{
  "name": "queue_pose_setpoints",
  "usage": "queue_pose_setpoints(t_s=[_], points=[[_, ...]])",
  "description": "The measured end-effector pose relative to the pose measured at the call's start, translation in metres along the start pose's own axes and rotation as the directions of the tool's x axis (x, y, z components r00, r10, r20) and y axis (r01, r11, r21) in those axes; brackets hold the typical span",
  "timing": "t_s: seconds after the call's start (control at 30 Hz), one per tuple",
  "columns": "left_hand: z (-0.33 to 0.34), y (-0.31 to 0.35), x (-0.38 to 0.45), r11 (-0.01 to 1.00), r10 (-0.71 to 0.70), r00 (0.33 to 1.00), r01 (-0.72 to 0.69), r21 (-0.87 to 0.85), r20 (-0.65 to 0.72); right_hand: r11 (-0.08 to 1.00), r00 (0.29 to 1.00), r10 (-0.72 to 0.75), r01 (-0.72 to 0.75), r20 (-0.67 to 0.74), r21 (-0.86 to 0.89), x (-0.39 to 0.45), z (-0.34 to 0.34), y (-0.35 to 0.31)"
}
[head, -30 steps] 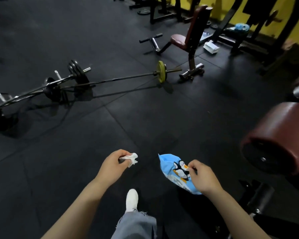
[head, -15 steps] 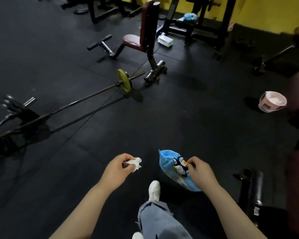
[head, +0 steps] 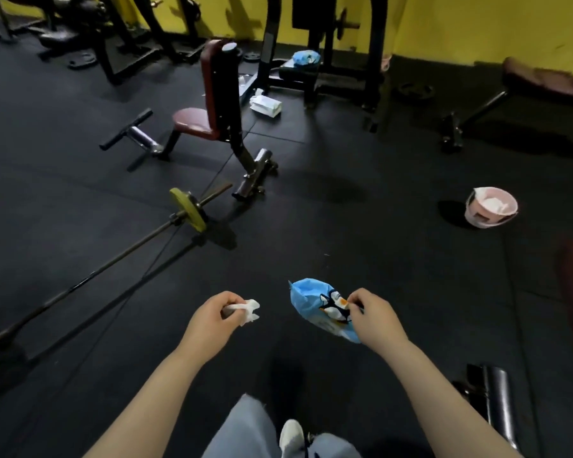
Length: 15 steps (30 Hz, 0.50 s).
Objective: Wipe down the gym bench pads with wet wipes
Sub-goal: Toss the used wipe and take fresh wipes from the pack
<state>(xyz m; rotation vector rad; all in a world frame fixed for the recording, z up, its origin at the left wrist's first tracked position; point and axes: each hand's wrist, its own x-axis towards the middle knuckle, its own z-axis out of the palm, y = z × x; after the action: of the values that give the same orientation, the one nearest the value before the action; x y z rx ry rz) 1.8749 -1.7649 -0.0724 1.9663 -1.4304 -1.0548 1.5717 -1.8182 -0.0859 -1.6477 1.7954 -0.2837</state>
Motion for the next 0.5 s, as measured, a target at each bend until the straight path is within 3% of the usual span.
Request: queue_pose_setpoints(t_s=[0.27,0.5], points=[[0.036,0.089,0.196,0.988,0.128,0.974,-0.141,0.063,0.185,0.978,0.977,0.197,-0.192,-0.076,0.076,0.131,-0.062,0.029],[0.079,0.192,0.366,0.956,0.180,0.910,-0.252,0.153,0.373,0.914,0.897,0.394,-0.359,-0.199,0.187,0.239,-0.131,0.043]])
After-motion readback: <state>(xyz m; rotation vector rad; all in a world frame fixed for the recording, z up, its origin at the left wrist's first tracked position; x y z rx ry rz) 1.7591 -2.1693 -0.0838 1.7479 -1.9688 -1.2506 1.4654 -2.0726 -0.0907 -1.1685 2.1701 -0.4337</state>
